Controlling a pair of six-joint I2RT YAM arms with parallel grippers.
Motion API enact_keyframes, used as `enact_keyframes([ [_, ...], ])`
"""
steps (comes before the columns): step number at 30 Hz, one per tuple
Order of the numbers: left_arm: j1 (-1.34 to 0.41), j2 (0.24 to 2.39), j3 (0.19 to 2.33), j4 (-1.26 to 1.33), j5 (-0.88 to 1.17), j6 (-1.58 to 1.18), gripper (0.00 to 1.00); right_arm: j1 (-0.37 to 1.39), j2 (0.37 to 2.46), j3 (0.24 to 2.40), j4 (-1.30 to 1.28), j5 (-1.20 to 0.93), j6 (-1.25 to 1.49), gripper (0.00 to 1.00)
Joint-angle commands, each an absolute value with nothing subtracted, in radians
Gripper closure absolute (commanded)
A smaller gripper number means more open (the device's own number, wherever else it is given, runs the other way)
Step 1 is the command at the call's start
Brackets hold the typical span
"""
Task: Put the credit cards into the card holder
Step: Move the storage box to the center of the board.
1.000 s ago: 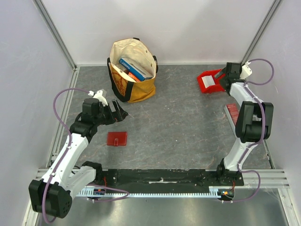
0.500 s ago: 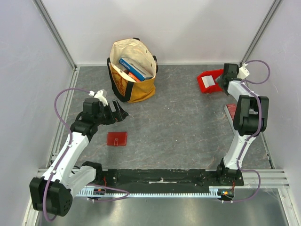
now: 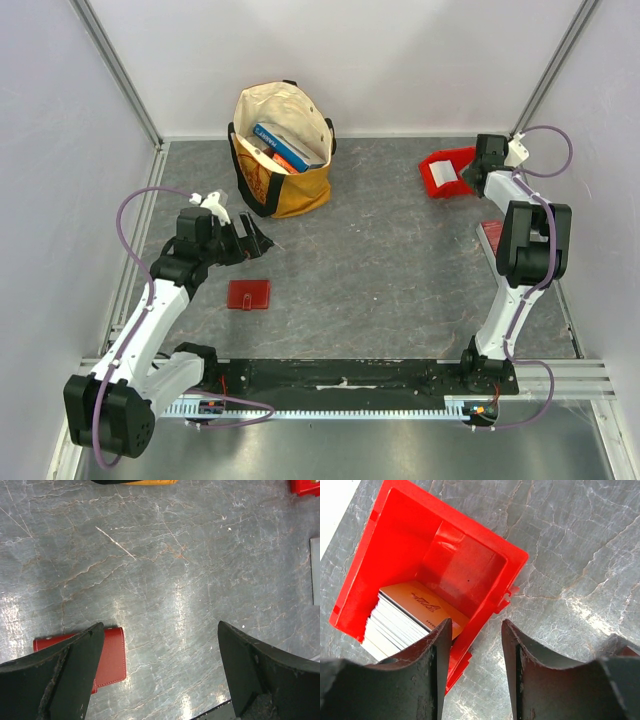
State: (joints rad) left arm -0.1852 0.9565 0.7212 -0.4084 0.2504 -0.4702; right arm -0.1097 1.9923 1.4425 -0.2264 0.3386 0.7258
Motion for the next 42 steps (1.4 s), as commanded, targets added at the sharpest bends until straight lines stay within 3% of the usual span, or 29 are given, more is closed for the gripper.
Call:
enact_keyframes([
  [1, -0.181, 0.962, 0.753, -0.368, 0.293, -0.449, 0.01, -0.109, 1.999, 1.459, -0.219, 0.308, 0.701, 0.5],
  [17, -0.179, 0.96, 0.753, -0.367, 0.307, -0.451, 0.01, -0.074, 1.971, 1.405, -0.213, 0.316, 0.696, 0.59],
  [19, -0.181, 0.962, 0.752, -0.367, 0.308, -0.451, 0.01, -0.072, 1.967, 1.398, -0.213, 0.316, 0.695, 0.64],
  [29, -0.179, 0.962, 0.755, -0.367, 0.314, -0.451, 0.01, -0.066, 1.944, 1.365, -0.215, 0.31, 0.692, 0.65],
  [31, -0.179, 0.962, 0.753, -0.367, 0.313, -0.451, 0.01, -0.063, 1.936, 1.356, -0.216, 0.304, 0.69, 0.71],
  [42, -0.179, 0.962, 0.753, -0.367, 0.325, -0.453, 0.01, -0.038, 1.856, 1.267, -0.219, 0.285, 0.706, 0.71],
])
